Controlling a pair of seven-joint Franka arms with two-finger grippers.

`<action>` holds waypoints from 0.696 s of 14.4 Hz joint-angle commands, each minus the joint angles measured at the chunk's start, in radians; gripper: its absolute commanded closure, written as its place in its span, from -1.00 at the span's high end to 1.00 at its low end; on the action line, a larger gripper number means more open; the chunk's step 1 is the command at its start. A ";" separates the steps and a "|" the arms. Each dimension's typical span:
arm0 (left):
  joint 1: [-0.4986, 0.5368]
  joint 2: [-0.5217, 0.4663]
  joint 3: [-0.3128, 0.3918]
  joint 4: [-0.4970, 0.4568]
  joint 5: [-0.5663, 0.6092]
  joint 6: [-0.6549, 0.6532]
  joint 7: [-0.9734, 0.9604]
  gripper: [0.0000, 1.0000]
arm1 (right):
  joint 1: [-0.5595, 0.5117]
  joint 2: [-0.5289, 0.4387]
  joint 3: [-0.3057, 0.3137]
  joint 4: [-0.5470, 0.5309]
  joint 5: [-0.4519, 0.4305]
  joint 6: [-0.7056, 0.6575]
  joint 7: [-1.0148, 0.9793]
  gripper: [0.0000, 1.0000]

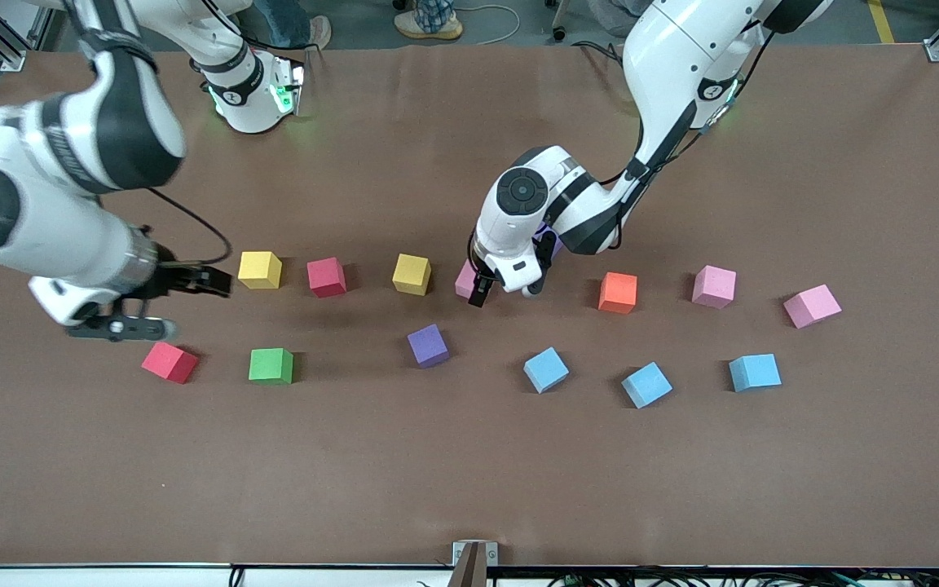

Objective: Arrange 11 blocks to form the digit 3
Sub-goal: 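Grasp the pink cube with the left gripper while the right grasps yellow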

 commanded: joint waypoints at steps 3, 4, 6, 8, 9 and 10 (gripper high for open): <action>-0.013 0.011 0.010 -0.011 0.026 0.021 -0.046 1.00 | 0.118 0.036 -0.006 -0.102 0.031 0.160 0.204 1.00; -0.013 0.019 0.010 -0.008 0.026 0.023 -0.065 1.00 | 0.144 0.033 -0.008 -0.163 0.050 0.227 0.245 1.00; -0.026 0.031 0.012 -0.004 0.027 0.034 -0.069 1.00 | 0.218 0.031 -0.008 -0.249 0.050 0.345 0.358 1.00; -0.030 0.039 0.013 -0.001 0.027 0.038 -0.069 1.00 | 0.275 0.033 -0.008 -0.312 0.050 0.451 0.432 1.00; -0.032 0.045 0.013 -0.001 0.027 0.044 -0.069 1.00 | 0.299 0.036 -0.008 -0.338 0.050 0.491 0.469 1.00; -0.036 0.051 0.013 -0.003 0.032 0.046 -0.069 1.00 | 0.325 0.037 -0.008 -0.366 0.050 0.542 0.503 1.00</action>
